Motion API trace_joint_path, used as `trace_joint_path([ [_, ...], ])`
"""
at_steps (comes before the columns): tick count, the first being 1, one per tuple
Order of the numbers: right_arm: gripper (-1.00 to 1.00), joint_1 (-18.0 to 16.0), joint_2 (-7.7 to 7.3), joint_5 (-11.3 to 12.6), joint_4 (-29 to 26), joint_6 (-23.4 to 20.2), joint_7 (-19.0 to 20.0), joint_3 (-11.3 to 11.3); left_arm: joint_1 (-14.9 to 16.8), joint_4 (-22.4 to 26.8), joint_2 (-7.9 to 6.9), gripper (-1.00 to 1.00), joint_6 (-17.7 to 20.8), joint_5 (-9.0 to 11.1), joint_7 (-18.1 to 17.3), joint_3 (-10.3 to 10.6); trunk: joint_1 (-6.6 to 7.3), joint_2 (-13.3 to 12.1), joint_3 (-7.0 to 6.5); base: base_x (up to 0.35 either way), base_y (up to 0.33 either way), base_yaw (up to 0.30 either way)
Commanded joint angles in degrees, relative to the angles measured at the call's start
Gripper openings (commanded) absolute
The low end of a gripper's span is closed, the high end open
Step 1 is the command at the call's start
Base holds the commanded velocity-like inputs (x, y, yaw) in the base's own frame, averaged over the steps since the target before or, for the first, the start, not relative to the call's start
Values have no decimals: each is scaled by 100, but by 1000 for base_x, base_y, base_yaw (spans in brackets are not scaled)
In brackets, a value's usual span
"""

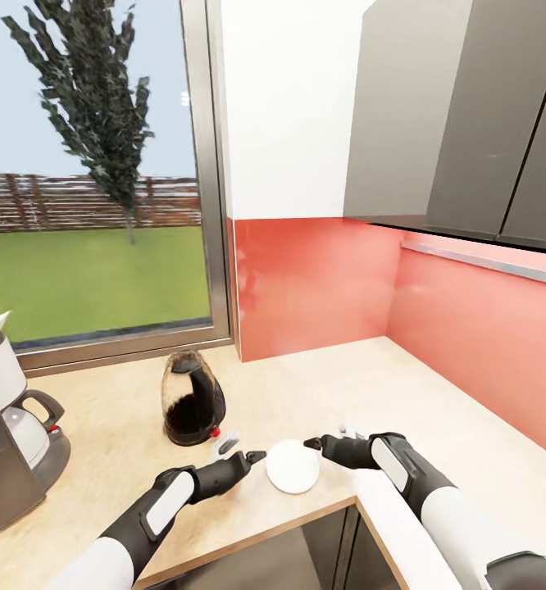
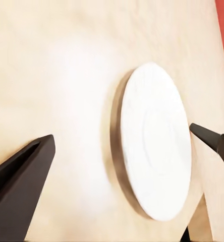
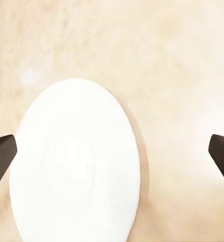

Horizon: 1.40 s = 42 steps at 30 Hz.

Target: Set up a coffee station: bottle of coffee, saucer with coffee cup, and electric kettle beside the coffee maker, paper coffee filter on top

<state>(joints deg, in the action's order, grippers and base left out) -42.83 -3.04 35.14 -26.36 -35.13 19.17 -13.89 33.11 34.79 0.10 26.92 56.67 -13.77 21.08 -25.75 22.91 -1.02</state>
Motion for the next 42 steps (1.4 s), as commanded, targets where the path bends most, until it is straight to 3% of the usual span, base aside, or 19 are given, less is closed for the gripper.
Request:
trace_joint_path([
  [1,100,2,-5,-35,225,-29,-5,-45,2,-6,-1,100,4,40,-2,4,-3,1,4,0,0,0],
  [14,100,2,14,-34,392,-29,88,-51,2,-28,-1,100,-275,307,-3,14,-3,1,4,0,0,0],
  [19,100,2,22,-41,766,-32,797,-47,-6,-80,6,100,-446,445,-15,27,-3,1,4,0,0,0],
  [42,100,2,101,-48,1080,181,904,-52,-36,-226,110,100,-830,433,-52,45,-3,1,4,0,0,0],
])
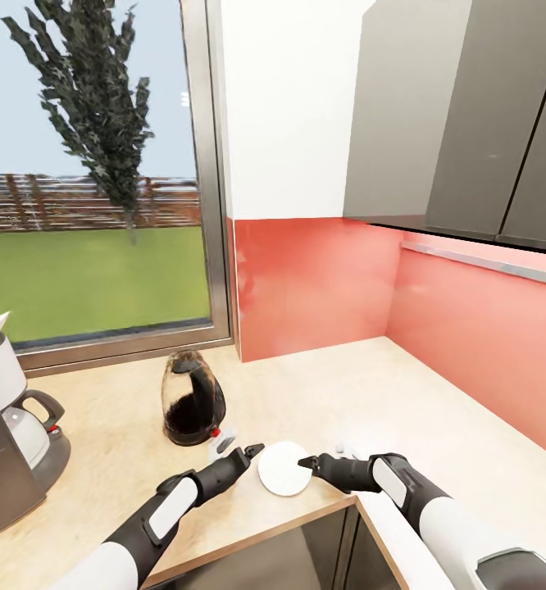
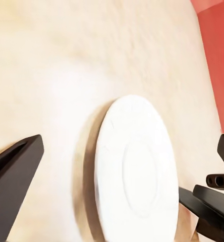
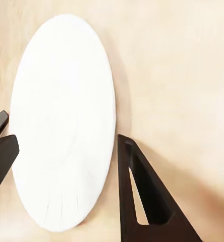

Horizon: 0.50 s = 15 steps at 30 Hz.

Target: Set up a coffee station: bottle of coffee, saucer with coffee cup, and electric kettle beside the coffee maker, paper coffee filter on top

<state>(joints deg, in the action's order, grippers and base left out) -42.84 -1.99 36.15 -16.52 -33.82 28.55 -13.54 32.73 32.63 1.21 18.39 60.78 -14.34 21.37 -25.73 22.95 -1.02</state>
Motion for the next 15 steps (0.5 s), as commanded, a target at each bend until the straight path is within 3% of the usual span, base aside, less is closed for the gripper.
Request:
trace_joint_path([
  [1,100,4,-2,-150,100,60,-33,-89,2,-10,1,100,21,22,-18,16,-5,-3,5,0,0,0],
  [15,100,4,23,-153,97,77,-25,-88,6,-11,30,100,13,22,-130,33,-5,-3,5,0,0,0],
])
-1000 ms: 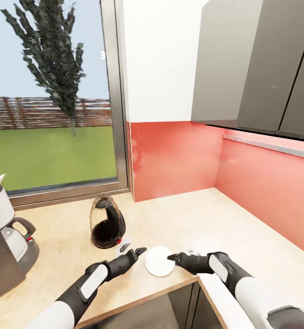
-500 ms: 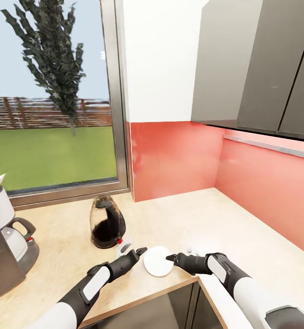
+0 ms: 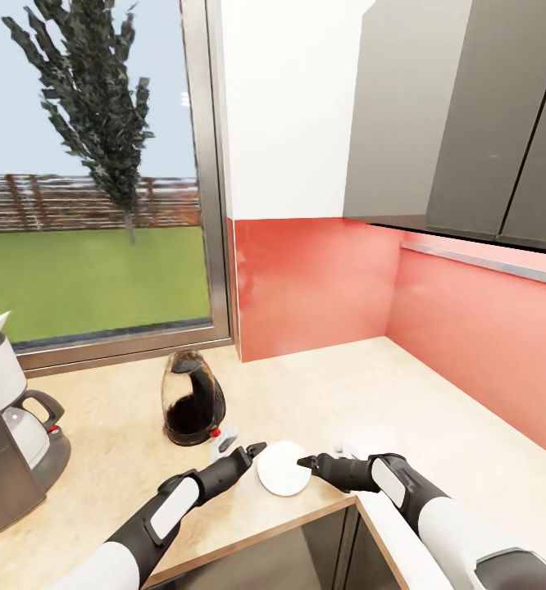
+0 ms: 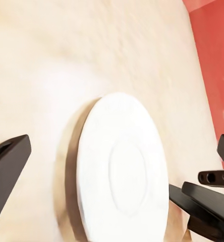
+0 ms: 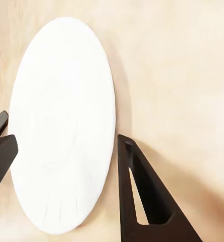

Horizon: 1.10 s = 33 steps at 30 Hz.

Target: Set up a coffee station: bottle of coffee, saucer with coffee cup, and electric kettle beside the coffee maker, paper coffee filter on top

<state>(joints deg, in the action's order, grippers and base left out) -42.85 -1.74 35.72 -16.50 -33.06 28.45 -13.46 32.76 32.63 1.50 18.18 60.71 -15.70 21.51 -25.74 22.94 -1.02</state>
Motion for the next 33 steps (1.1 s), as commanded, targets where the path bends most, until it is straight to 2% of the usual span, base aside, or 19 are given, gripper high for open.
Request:
trace_joint_path([
  [1,100,5,-2,-109,94,2,-15,-96,2,-11,7,100,32,29,4,19,-4,-2,5,0,0,0],
  [18,100,5,-2,-109,96,2,-6,-98,-67,-24,56,100,7,46,5,2,-4,-2,5,0,0,0],
  [22,100,5,-2,-109,95,2,-6,-98,-68,-274,85,100,1,62,6,2,-4,-2,5,0,0,0],
  [33,100,5,-1,-109,94,2,-6,-99,-68,-438,146,100,-2,72,7,-5,-4,-2,5,0,0,0],
])
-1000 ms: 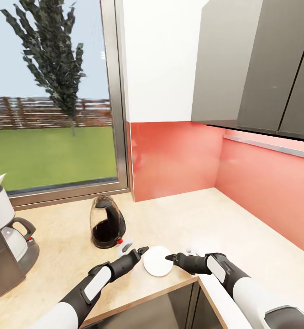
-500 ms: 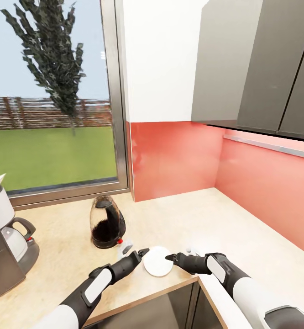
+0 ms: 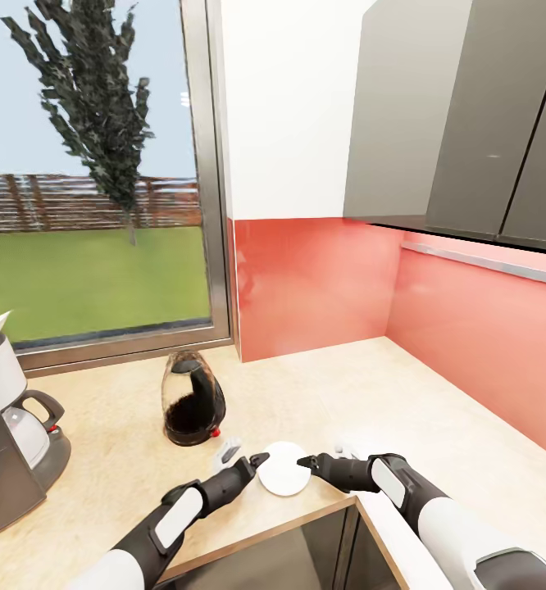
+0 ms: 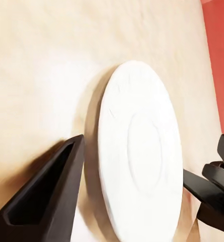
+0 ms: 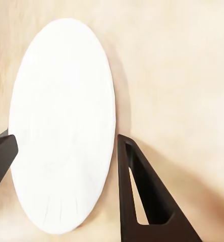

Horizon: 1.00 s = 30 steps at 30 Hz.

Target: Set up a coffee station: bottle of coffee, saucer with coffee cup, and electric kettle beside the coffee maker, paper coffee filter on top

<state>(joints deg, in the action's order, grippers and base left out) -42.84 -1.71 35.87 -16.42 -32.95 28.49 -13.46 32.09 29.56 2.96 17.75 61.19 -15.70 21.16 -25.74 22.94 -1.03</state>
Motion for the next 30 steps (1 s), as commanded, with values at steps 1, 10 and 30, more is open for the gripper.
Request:
trace_joint_path([
  [1,100,4,-4,-125,87,-10,-10,-97,-1,-152,6,100,-3,24,9,30,-4,-2,6,0,0,0],
  [10,100,4,-3,-125,87,-10,-10,-99,-1,-237,140,100,-303,9,15,29,-4,-2,6,0,0,0],
  [30,100,4,28,-125,96,-12,-10,-98,-1,-302,266,100,-315,16,15,38,-4,-2,6,0,0,0],
])
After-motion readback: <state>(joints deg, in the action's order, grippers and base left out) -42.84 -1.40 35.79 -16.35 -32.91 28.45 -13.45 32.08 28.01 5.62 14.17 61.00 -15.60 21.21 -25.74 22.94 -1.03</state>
